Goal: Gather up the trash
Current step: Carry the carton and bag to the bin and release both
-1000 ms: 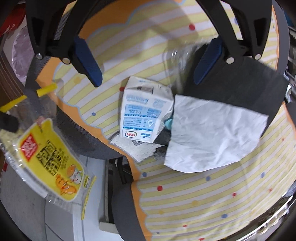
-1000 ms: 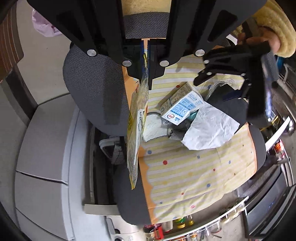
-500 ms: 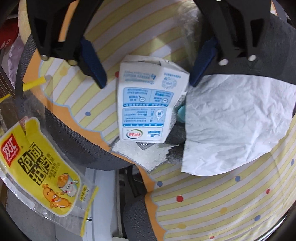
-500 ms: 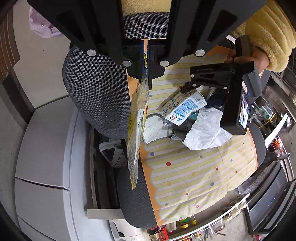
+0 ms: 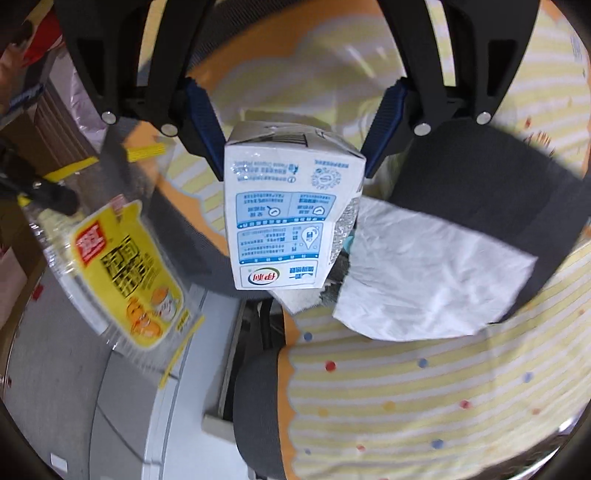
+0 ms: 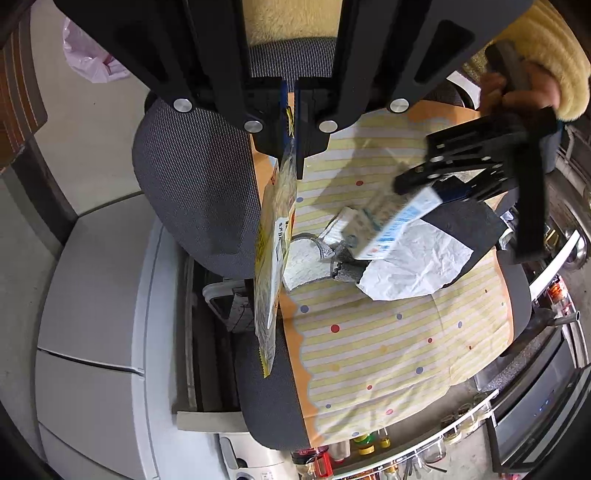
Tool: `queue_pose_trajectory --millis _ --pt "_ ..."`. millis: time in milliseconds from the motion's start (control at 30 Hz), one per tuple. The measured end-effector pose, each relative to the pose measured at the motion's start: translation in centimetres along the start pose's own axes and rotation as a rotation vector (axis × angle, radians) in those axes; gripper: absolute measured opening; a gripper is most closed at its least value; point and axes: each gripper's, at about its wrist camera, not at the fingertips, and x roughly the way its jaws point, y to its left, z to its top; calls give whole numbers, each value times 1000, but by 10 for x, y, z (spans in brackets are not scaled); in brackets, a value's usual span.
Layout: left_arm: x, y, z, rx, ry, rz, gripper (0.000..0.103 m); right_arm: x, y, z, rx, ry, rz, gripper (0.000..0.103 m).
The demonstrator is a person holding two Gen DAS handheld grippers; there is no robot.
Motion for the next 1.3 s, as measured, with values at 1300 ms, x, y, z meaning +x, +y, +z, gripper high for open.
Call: queue_pose_trajectory --millis 1300 --pt "-17 -200 -49 264 7 -314 71 -71 -183 -191 561 224 -400 17"
